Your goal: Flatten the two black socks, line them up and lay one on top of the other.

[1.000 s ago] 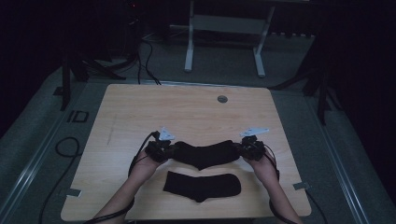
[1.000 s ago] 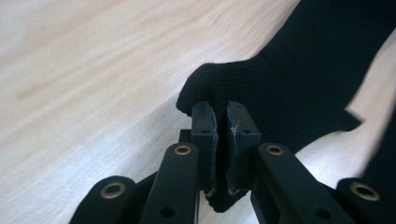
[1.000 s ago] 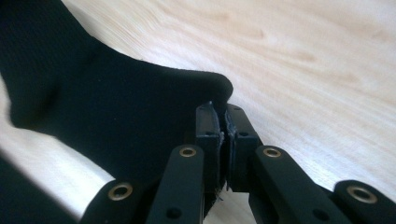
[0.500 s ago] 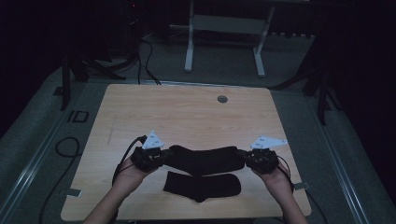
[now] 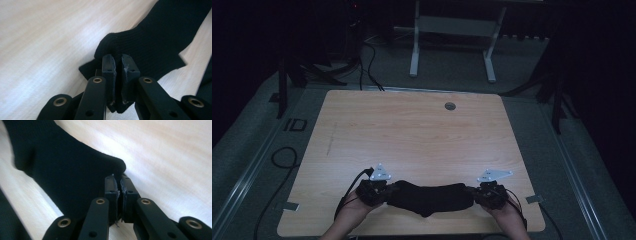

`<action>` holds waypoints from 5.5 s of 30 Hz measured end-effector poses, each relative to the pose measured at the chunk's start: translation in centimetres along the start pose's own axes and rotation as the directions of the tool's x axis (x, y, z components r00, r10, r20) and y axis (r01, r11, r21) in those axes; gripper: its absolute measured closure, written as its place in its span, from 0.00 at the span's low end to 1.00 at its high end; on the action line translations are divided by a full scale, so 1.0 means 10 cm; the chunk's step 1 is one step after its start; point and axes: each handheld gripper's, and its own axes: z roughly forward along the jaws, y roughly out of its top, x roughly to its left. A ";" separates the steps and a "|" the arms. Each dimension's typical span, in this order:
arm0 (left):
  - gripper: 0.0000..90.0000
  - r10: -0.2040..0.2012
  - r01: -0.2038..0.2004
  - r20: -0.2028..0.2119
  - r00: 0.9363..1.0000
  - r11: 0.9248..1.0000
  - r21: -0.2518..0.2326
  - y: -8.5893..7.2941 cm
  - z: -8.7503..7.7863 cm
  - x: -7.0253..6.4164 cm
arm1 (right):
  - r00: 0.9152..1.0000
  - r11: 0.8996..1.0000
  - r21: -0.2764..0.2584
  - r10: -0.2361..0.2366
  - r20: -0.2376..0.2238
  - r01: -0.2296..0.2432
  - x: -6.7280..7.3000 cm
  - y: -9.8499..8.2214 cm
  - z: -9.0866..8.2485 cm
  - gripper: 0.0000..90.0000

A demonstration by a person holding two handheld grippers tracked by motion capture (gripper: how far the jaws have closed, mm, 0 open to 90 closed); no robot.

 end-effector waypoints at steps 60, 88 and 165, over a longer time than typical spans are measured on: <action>0.99 0.016 -0.027 -0.143 0.990 0.997 -0.078 0.05 0.33 0.45 | 0.998 1.000 0.027 -0.012 0.065 0.010 -0.33 0.31 0.51 0.97; 0.29 0.036 -0.051 -0.069 0.997 0.971 -0.235 0.25 0.29 0.60 | 0.999 0.997 -0.070 -0.038 0.023 0.039 -0.56 0.70 0.58 0.41; 0.06 -0.136 0.052 -0.165 0.977 0.901 -0.430 -1.13 -0.78 0.79 | 0.950 0.955 -0.268 0.195 0.243 -0.127 -0.97 -0.65 -0.36 0.15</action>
